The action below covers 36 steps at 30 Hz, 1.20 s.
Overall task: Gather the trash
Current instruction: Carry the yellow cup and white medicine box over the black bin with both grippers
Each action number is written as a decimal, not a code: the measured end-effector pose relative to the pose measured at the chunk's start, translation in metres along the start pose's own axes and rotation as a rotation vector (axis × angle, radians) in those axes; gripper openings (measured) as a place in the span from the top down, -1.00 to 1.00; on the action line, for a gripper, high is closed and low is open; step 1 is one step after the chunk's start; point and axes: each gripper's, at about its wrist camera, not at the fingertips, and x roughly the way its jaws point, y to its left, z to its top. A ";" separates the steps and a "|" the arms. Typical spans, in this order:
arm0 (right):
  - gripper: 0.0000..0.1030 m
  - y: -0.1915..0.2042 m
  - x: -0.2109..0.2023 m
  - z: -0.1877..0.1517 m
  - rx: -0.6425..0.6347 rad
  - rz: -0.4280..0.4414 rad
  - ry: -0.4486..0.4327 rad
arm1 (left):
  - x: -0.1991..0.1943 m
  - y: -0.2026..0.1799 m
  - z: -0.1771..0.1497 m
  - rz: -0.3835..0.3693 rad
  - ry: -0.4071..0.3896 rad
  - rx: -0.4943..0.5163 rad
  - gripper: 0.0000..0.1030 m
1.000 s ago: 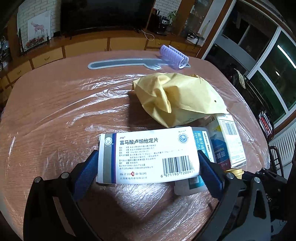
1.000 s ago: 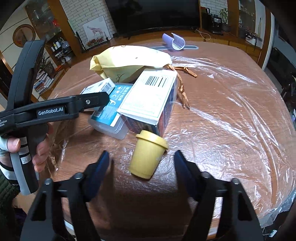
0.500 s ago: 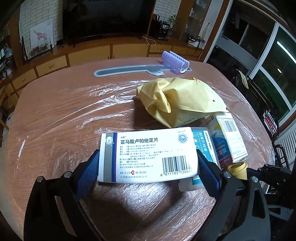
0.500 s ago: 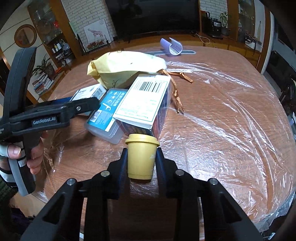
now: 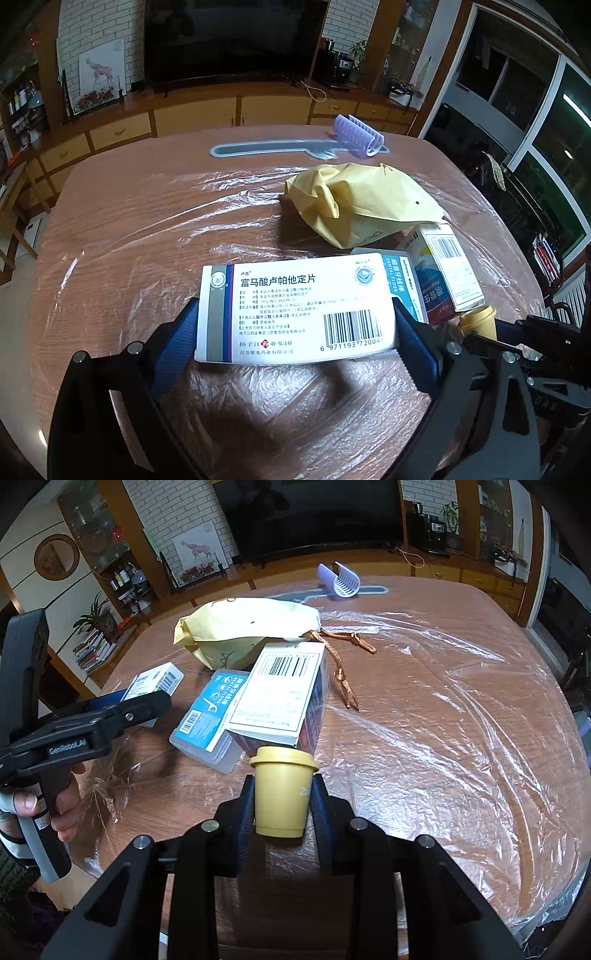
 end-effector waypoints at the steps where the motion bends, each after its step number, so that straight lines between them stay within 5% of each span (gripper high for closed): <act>1: 0.42 0.000 0.000 0.000 -0.005 0.000 0.002 | -0.002 0.000 -0.001 -0.001 -0.003 -0.006 -0.88; 36: 0.42 -0.005 -0.033 -0.022 -0.066 0.038 -0.006 | -0.060 -0.037 -0.065 0.039 -0.053 -0.063 -0.88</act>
